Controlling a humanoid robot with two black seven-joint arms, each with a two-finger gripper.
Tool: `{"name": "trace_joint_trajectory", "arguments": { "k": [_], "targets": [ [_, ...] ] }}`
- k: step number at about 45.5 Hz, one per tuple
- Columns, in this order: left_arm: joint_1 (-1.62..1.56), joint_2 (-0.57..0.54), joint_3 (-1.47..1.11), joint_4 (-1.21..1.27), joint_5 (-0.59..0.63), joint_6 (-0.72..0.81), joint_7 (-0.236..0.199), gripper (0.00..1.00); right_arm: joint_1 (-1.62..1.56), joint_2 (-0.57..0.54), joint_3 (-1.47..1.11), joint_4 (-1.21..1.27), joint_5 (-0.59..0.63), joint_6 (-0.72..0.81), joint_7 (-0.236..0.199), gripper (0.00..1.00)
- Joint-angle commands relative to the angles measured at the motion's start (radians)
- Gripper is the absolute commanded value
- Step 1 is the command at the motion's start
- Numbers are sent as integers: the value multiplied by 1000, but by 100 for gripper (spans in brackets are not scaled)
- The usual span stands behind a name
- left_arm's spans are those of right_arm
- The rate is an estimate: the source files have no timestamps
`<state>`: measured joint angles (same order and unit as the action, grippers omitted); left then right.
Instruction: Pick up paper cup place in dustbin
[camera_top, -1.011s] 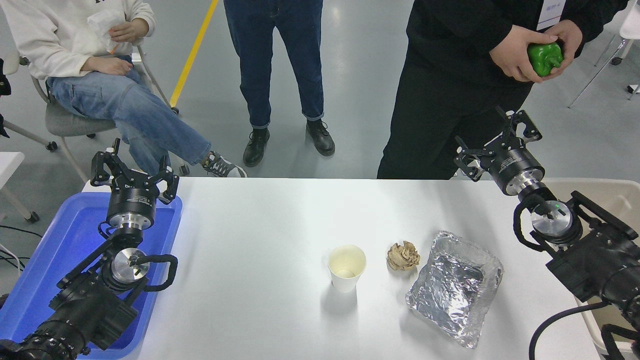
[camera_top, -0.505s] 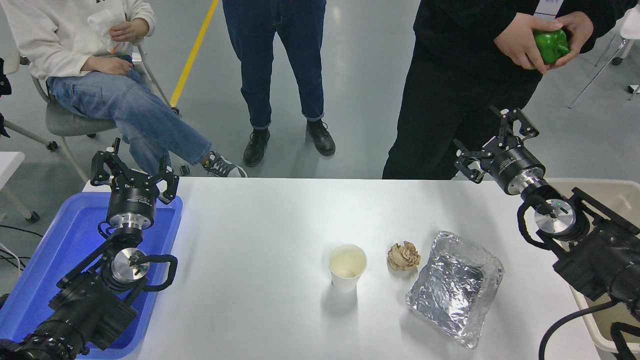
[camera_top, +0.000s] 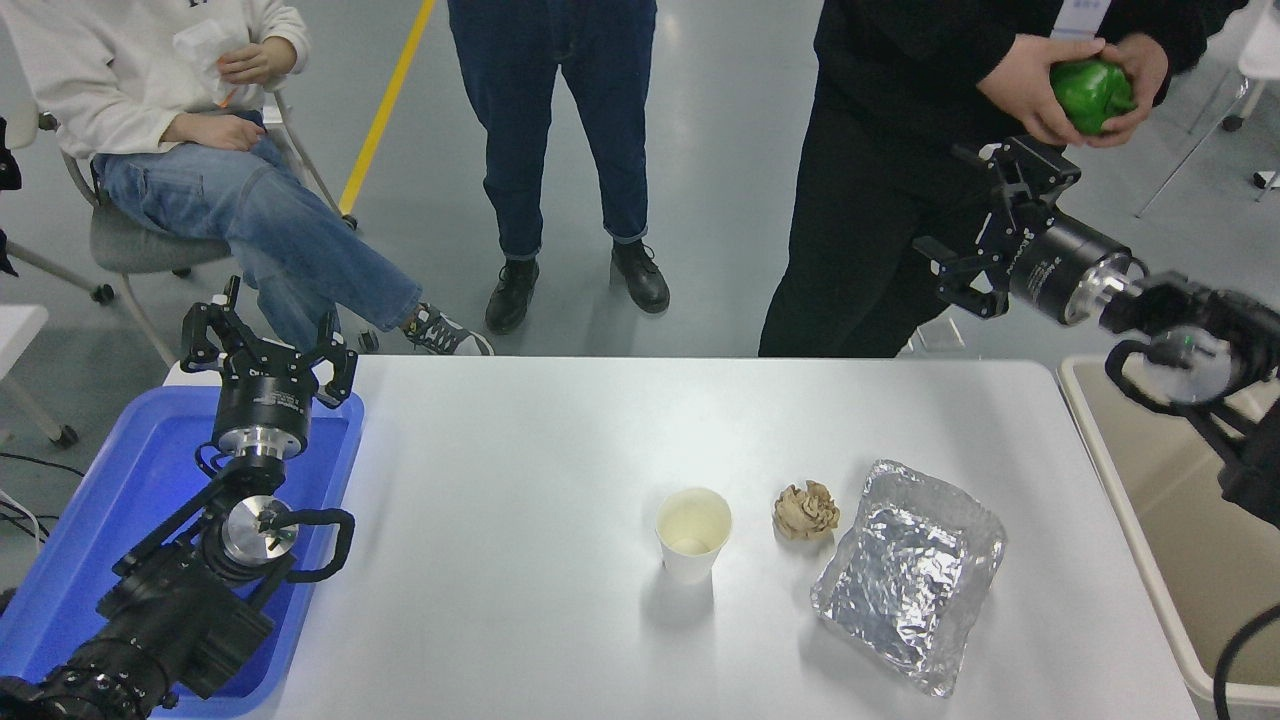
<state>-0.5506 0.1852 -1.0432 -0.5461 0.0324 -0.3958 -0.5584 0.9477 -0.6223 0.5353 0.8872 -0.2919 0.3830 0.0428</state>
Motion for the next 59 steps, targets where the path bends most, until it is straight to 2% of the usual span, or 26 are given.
{"name": "trace_joint_trajectory", "arguments": {
  "k": [1, 13, 19, 34, 43, 48, 53, 59],
  "targets": [
    [0, 0, 0, 0, 0, 0, 0, 99, 249, -76, -346, 96, -121, 1, -20, 100],
    [0, 0, 2, 0, 1, 0, 0, 99, 702, -63, -998, 233, -118, 25, -14, 100],
    [0, 0, 2, 0, 0, 0, 0, 99, 876, -14, -1176, 306, -119, 111, -15, 100],
    [0, 2, 3, 0, 0, 0, 0, 99, 1197, 127, -1497, 584, -119, 212, -17, 100],
    [0, 2, 3, 0, 0, 0, 0, 99, 1292, 205, -1603, 633, -102, 266, -15, 100],
    [0, 2, 3, 0, 0, 0, 0, 99, 1355, 240, -1638, 677, -43, 290, -14, 100],
    [0, 2, 2, 0, 0, 0, 0, 99, 1454, 251, -1686, 722, 72, 402, -12, 100],
    [0, 2, 2, 0, 0, 0, 0, 99, 1527, 266, -1726, 746, 122, 402, -12, 100]
  ]
}}
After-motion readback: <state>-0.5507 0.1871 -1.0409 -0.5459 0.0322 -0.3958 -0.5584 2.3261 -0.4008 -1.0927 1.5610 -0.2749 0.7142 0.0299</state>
